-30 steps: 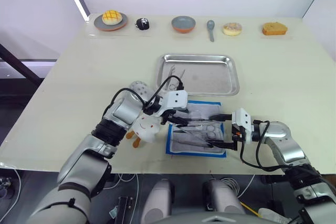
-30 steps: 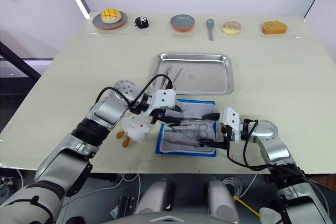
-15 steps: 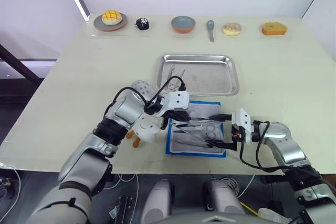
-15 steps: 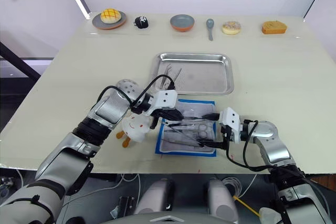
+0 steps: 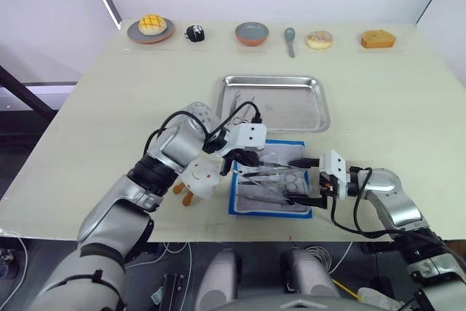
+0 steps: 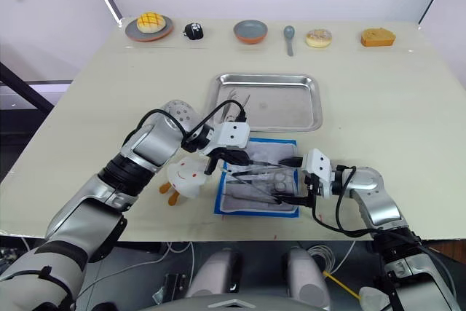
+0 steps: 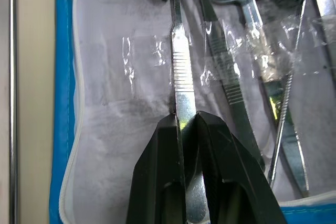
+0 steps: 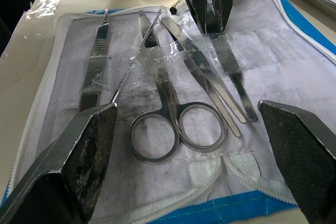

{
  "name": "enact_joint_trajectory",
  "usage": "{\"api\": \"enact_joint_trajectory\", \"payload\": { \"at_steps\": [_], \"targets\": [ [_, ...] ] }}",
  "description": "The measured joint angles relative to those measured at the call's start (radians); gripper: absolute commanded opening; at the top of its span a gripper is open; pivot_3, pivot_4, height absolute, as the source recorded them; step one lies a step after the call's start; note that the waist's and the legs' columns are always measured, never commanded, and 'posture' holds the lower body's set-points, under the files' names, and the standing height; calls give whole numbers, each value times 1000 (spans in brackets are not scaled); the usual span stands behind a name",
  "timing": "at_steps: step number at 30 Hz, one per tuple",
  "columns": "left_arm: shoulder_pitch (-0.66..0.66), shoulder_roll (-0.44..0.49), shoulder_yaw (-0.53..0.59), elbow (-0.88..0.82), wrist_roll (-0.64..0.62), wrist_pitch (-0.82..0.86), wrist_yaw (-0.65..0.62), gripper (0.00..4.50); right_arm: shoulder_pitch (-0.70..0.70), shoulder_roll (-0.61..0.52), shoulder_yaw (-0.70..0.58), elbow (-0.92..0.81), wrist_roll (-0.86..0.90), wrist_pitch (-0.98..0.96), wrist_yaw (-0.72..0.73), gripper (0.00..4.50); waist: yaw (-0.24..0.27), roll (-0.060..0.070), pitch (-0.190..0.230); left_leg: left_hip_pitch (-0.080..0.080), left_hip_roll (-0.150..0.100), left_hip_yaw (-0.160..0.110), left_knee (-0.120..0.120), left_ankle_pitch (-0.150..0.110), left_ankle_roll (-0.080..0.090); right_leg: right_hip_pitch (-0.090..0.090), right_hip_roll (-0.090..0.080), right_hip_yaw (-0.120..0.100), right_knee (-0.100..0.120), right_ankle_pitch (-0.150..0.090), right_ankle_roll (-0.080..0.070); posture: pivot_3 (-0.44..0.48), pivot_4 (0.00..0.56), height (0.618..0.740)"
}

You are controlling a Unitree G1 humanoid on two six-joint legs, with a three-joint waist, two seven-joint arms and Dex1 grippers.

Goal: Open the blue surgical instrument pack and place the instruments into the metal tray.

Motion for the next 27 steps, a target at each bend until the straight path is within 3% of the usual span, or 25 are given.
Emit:
{"api": "enact_joint_trajectory", "payload": {
  "at_steps": [16, 27],
  "targets": [
    [-30, 75, -4, 0, 19, -18, -46, 85, -19, 21, 10, 21, -20, -3, -12, 4500, -4, 0, 0, 1, 1, 1, 0, 0, 0, 0, 1, 1, 1, 0, 0, 0, 150, 740],
    [47, 276, 128, -67, -49, -81, -68, 85, -32, 29, 11, 43, -24, -16, -4, 4500, -5, 0, 0, 2, 3, 1, -1, 0, 0, 0, 1, 1, 1, 0, 0, 0, 150, 740]
  ]
}}
